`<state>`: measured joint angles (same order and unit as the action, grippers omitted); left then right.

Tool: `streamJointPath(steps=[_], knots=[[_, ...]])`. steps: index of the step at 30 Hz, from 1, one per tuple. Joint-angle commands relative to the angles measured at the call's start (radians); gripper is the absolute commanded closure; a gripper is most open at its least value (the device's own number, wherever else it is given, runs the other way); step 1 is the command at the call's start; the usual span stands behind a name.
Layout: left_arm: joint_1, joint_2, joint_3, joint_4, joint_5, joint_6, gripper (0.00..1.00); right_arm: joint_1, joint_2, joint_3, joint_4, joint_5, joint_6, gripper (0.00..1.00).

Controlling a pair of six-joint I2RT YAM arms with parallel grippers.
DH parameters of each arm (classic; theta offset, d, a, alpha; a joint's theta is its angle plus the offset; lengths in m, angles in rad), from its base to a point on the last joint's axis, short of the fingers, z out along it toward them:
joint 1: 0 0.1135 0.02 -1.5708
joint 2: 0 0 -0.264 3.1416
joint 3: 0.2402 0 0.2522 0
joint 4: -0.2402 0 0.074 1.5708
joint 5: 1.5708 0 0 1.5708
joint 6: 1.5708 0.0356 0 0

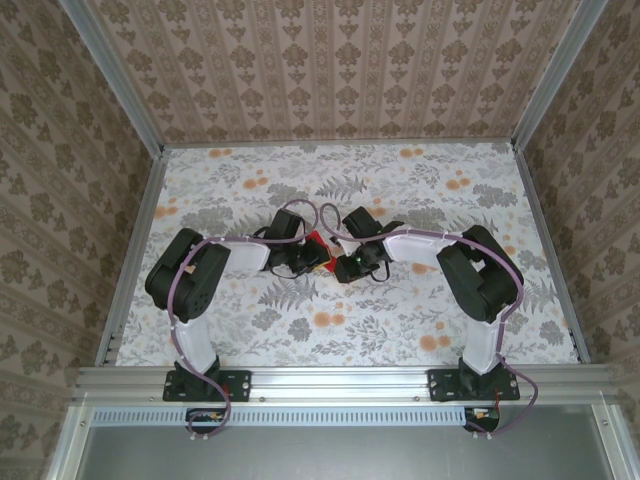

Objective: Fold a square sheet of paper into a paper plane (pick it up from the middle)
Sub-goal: Fold the wing for the fifth time at the center of the table.

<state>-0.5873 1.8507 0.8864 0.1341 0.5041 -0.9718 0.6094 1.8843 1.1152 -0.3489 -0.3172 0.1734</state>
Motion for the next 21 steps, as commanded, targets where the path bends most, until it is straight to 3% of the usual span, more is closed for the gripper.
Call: streamJointPath(steps=[1, 6, 11, 21], knots=[[0.014, 0.038, -0.003, -0.092, -0.044, 0.007, 0.82, 0.012, 0.013, 0.009, -0.004, 0.076, -0.030, 0.79], [0.026, 0.005, 0.001, -0.078, -0.024, 0.017, 0.81, 0.012, 0.011, 0.012, -0.001, 0.065, -0.020, 0.89], [0.044, -0.060, -0.025, -0.015, 0.005, 0.037, 0.77, -0.017, 0.013, 0.007, 0.030, -0.092, 0.033, 0.99], [0.051, -0.137, -0.146, 0.197, 0.061, 0.078, 0.74, -0.097, 0.024, -0.053, 0.210, -0.424, 0.240, 1.00]])
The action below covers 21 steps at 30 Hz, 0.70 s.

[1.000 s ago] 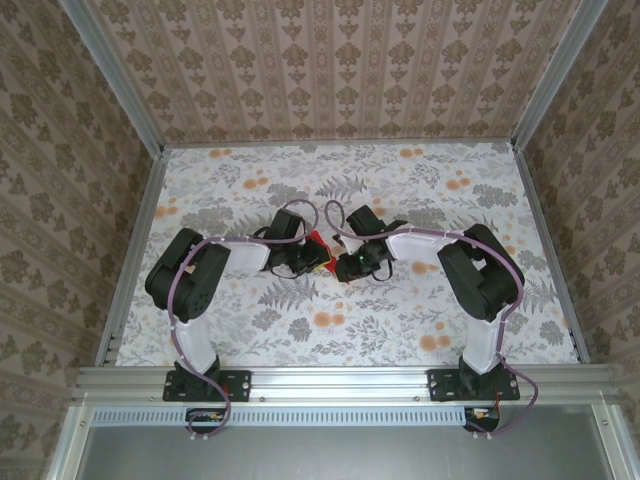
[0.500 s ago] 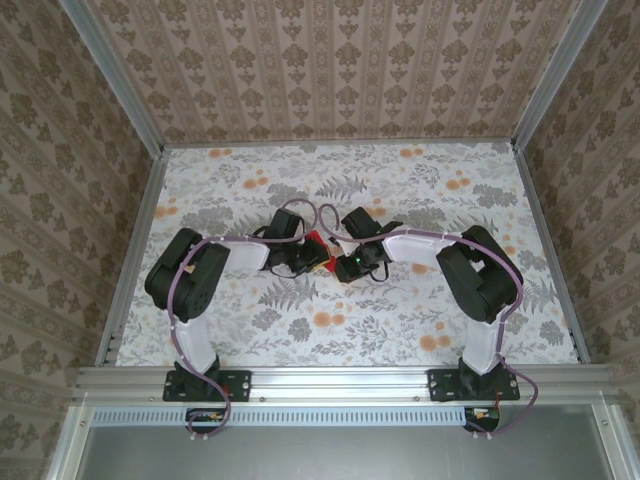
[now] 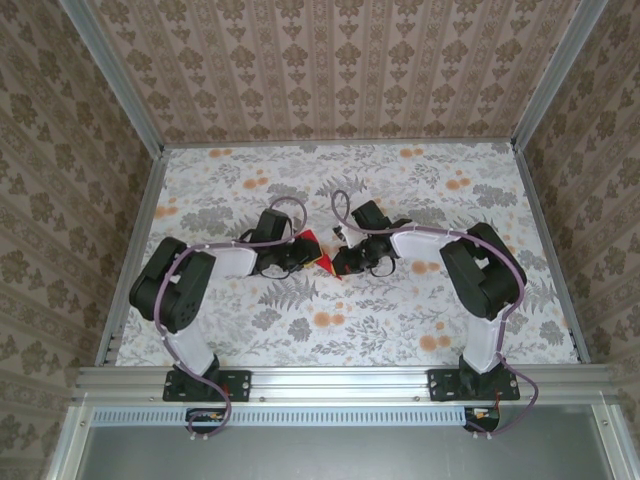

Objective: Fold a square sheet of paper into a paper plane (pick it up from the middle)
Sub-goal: Fold the wing for the fifth time at the center of the table.

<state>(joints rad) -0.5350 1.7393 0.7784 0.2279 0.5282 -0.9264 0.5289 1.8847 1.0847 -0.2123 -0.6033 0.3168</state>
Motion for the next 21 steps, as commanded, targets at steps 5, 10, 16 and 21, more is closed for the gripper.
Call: streamJointPath(steps=[5, 10, 16, 21], knots=[[-0.015, -0.020, -0.076, 0.200, 0.055, 0.035, 0.74, -0.043, 0.056, -0.047, 0.142, -0.208, 0.188, 1.00], [-0.032, -0.001, -0.074, 0.241, 0.064, 0.043, 0.74, -0.071, 0.085, -0.064, 0.176, -0.228, 0.263, 1.00], [-0.045, 0.032, -0.067, 0.244, 0.057, 0.046, 0.76, -0.091, 0.110, -0.076, 0.190, -0.231, 0.323, 1.00], [-0.049, 0.058, -0.052, 0.243, 0.056, 0.046, 0.76, -0.101, 0.122, -0.076, 0.171, -0.230, 0.338, 1.00]])
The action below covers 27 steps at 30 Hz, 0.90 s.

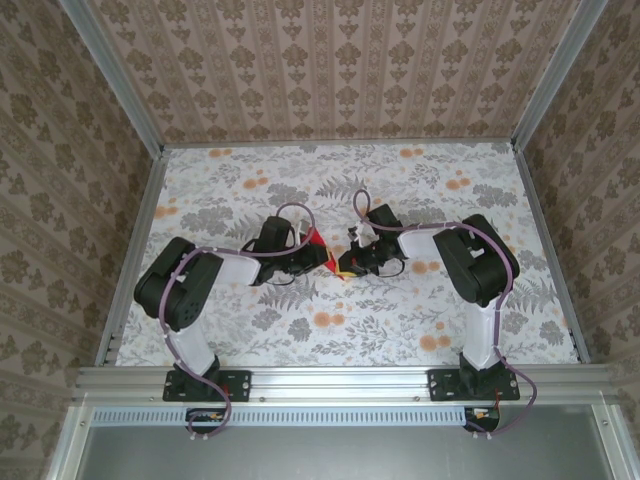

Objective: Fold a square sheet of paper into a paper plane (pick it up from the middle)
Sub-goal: Fold the wing for the fifth time at the center of the table.

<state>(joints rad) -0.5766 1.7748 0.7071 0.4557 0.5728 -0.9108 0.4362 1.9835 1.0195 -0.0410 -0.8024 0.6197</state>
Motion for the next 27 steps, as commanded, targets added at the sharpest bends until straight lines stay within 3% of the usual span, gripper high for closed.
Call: streamJointPath(steps=[1, 18, 27], knots=[[-0.008, 0.027, 0.024, 0.016, 0.011, 0.030, 0.77, -0.009, 0.023, -0.013, -0.002, -0.028, 0.038, 1.00], [-0.020, 0.087, 0.076, 0.012, 0.004, 0.026, 0.80, -0.014, 0.035, -0.013, -0.014, -0.037, 0.039, 1.00], [-0.020, 0.113, 0.128, -0.153, -0.066, 0.001, 0.82, -0.016, 0.018, -0.005, -0.028, -0.041, 0.023, 1.00]])
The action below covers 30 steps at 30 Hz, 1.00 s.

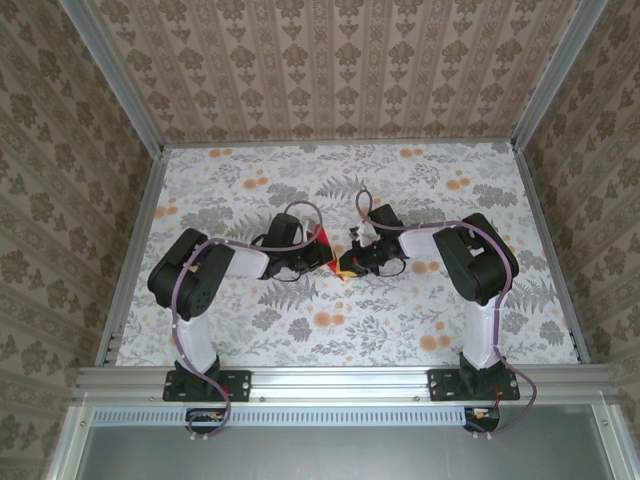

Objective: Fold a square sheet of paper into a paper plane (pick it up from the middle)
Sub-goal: Fold the wing for the fifth time at the center of the table.

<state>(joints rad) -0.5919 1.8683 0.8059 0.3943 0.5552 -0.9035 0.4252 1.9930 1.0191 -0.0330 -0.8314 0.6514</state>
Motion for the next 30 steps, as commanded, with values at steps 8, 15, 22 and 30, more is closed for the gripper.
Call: streamJointPath(steps=[8, 15, 22, 30], knots=[[-0.002, 0.054, 0.081, -0.262, -0.107, -0.047, 0.83, 0.001, -0.111, -0.002, -0.138, 0.139, -0.166, 0.79], [0.000, 0.080, 0.114, -0.330, -0.115, -0.086, 0.84, 0.049, -0.175, -0.016, -0.136, 0.230, -0.246, 0.80], [0.003, 0.092, 0.132, -0.368, -0.113, -0.106, 0.85, 0.130, -0.122, 0.045, -0.189, 0.283, -0.287, 0.89], [0.006, 0.102, 0.140, -0.406, -0.119, -0.101, 0.85, 0.136, -0.085, 0.079, -0.224, 0.368, -0.276, 0.91]])
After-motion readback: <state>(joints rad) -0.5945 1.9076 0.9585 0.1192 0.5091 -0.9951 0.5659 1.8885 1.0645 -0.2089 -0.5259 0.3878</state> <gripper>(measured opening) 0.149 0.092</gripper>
